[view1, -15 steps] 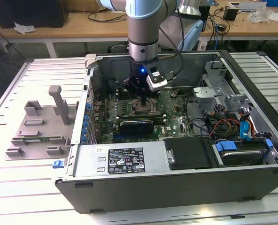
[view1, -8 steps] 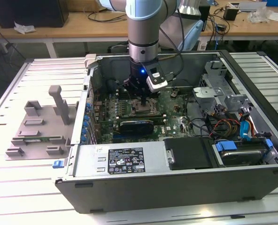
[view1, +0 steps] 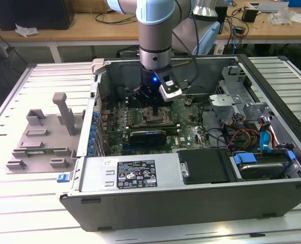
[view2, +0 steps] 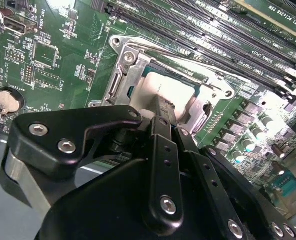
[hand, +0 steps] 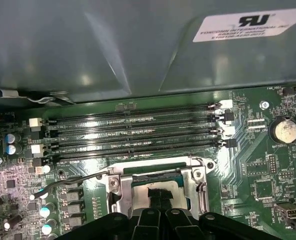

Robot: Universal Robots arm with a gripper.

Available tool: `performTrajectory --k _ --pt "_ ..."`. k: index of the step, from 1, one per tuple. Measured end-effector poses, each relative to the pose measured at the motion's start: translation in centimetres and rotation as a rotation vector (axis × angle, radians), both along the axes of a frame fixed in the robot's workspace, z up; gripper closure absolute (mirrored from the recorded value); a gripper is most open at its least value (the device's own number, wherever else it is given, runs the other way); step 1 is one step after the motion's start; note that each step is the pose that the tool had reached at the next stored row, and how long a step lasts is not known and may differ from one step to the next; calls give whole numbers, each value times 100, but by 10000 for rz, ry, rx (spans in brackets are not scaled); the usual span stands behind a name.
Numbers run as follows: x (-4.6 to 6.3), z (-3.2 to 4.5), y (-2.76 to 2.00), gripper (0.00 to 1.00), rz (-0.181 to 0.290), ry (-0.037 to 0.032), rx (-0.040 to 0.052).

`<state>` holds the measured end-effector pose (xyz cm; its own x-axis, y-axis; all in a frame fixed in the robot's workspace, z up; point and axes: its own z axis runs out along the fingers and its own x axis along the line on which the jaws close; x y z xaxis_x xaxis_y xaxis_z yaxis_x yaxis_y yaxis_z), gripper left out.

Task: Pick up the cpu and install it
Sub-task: 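Close the cpu cover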

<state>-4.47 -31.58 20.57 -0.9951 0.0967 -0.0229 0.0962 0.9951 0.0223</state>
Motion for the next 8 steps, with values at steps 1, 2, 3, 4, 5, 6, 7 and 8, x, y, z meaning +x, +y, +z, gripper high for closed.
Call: performTrajectory --k 1,2,3,4,5,6,7,8 --pt "0 -2 0 89 0 -1 0" --pt "2 -3 0 89 2 0 0" --pt "9 -5 0 89 2 1 0" --pt "15 -6 0 89 1 0 -1" --pt "16 -7 0 89 -2 -1 0" --pt "17 -7 0 89 0 0 1" --pt "17 -7 0 89 0 -1 1" --pt "17 -7 0 89 -1 -2 2"
